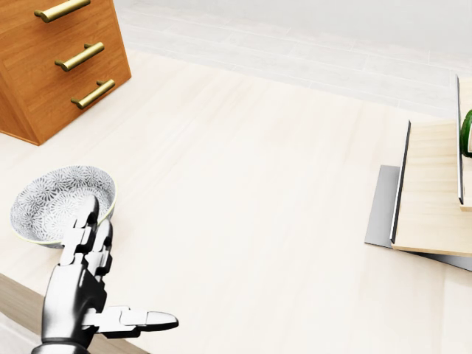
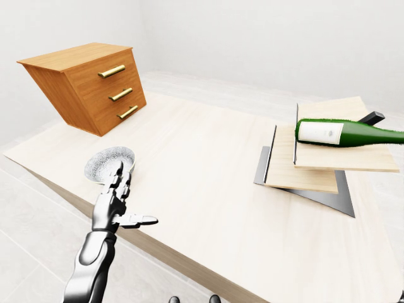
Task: Put the wine bottle on the wine rack.
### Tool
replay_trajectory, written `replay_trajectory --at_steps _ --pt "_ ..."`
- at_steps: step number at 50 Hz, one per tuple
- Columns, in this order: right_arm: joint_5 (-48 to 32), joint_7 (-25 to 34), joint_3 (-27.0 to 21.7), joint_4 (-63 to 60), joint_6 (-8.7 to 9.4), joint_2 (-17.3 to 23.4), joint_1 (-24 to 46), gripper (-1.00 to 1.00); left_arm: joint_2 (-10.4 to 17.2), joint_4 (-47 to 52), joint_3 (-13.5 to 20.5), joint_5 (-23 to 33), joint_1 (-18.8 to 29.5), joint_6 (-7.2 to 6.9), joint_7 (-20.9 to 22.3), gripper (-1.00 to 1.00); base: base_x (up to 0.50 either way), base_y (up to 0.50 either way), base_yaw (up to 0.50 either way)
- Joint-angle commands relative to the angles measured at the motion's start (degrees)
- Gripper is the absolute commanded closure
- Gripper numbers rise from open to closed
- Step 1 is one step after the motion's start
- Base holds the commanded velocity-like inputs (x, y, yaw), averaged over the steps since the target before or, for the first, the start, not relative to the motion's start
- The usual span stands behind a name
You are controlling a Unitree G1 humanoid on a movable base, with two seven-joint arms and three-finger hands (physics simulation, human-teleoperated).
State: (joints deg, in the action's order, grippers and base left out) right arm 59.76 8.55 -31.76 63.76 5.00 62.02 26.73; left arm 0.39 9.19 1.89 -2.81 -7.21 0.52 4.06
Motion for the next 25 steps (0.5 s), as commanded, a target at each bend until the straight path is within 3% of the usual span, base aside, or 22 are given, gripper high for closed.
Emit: replay_trajectory --at_steps 1,15,25 --pt "1.1 1.3 -2.6 -2.1 0.0 1.1 -5.2 -1.0 0.1 -0.2 0.2 -0.1 0.0 0.22 0.1 -1.0 0.0 0.0 0.0" --pt "3.5 -0.5 -7.9 -8.8 0.0 3.3 -11.4 -1.0 0.0 0.4 0.1 -0.1 -0.2 -0.02 0.1 -1.0 0.0 0.0 0.0" --pt "6.0 -8.7 -13.8 -25.9 0.0 2.0 -14.5 -1.0 0.0 1.5 -0.2 0.1 -0.3 -0.78 0.0 -1.0 0.0 0.0 0.0"
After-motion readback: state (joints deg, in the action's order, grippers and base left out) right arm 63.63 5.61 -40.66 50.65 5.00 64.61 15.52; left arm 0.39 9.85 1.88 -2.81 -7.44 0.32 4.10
